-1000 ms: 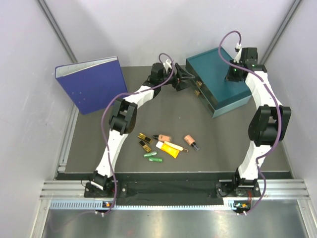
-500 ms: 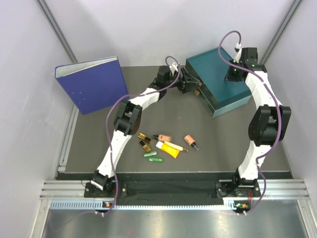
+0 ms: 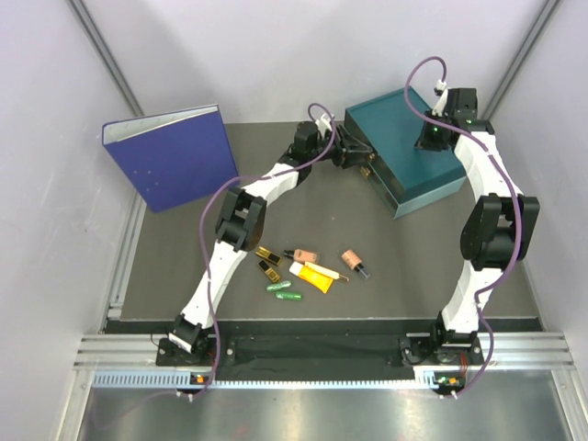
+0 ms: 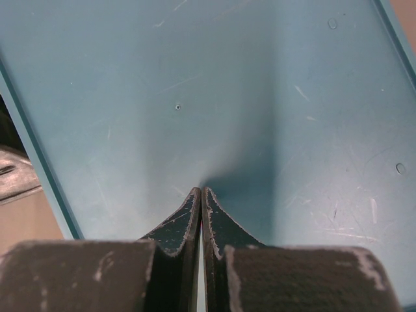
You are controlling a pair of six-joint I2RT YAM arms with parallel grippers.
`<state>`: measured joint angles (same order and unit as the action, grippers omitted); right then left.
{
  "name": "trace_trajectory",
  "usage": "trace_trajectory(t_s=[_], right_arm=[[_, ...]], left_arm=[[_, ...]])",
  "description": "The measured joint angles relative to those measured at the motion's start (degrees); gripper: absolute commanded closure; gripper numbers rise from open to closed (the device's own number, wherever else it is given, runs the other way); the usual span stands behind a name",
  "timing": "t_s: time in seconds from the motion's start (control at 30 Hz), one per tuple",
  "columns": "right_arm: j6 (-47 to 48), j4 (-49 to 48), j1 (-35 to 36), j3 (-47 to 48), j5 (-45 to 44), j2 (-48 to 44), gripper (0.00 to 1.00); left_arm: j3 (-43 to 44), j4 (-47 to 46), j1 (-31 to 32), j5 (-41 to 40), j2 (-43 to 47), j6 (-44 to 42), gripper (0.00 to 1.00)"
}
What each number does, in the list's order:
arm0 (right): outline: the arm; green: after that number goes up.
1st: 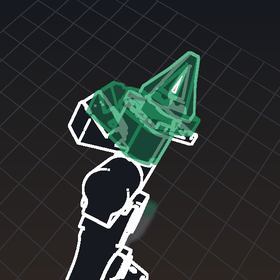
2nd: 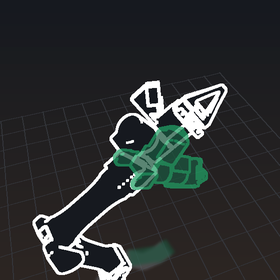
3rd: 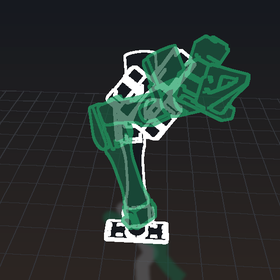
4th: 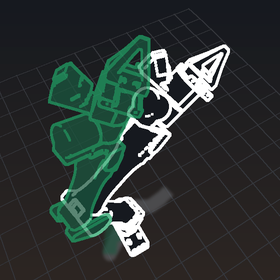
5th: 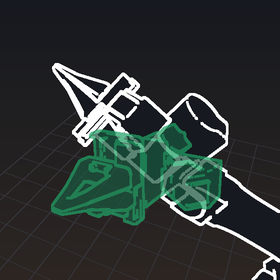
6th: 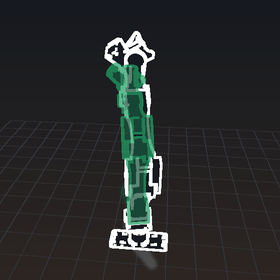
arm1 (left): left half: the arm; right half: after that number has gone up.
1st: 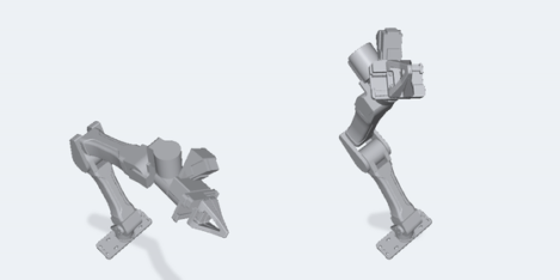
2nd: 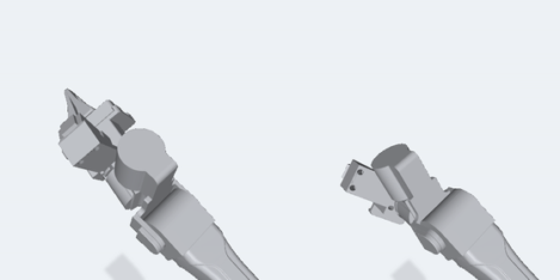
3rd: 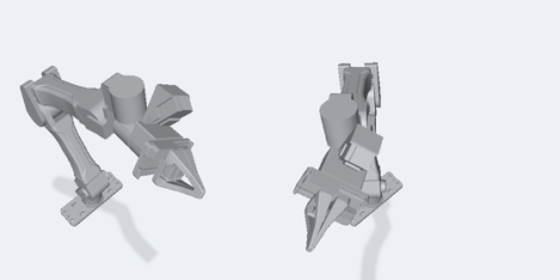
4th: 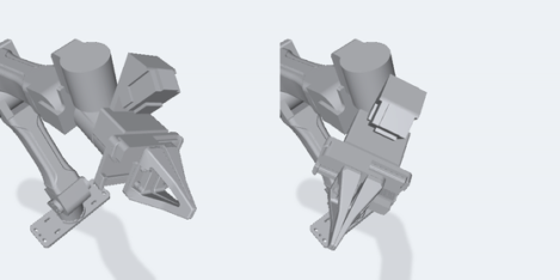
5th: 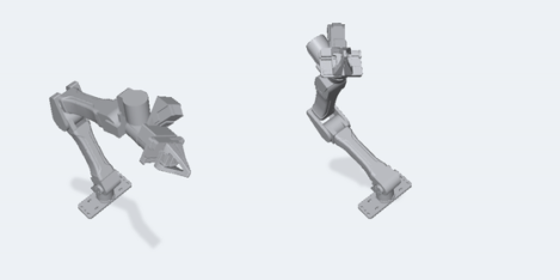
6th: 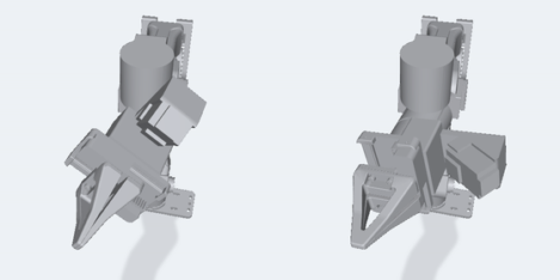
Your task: Organize the makeup
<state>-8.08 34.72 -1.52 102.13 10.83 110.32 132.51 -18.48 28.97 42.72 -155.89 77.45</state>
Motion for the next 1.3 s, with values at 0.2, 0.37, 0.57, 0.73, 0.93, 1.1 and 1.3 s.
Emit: trace_trajectory(t_s=[0.2, 0.37, 0.57, 0.73, 0.93, 1.1, 1.3], right_arm=[[0.00, -0.02, 0.00, 0.00, 0.07, 0.00, 1.00], [0.00, -0.13, 0.00, 0.00, 0.17, 0.11, 1.00], [-0.02, -0.50, 0.02, 0.00, 0.66, 0.24, 1.00], [-0.02, -0.68, 0.22, 0.00, 1.03, 0.33, 1.00], [-0.02, -0.85, 0.24, 0.00, 1.14, 0.42, 1.00], [-0.02, -0.85, 0.26, 0.00, 1.16, 0.44, 1.00], [-0.02, -0.87, 0.28, 0.00, 1.14, 0.44, 1.00]], left_arm=[[0.74, -0.81, 0.13, 0.11, -0.83, 1.40, 0.88], [0.87, -0.76, -0.07, 0.85, -0.92, 4.02, 1.00], [-2.86, -3.41, -0.02, -0.42, 0.57, 3.58, 1.00], [-10.91, -5.11, -0.31, -1.84, 5.38, 1.90, 1.00], [-18.78, -5.79, -1.81, -0.07, 10.34, -0.66, 1.00], [-23.74, -4.87, -2.73, 0.79, 13.99, -3.48, 1.00], [-31.61, -4.20, -4.02, 0.66, 19.54, -6.38, 1.00]])
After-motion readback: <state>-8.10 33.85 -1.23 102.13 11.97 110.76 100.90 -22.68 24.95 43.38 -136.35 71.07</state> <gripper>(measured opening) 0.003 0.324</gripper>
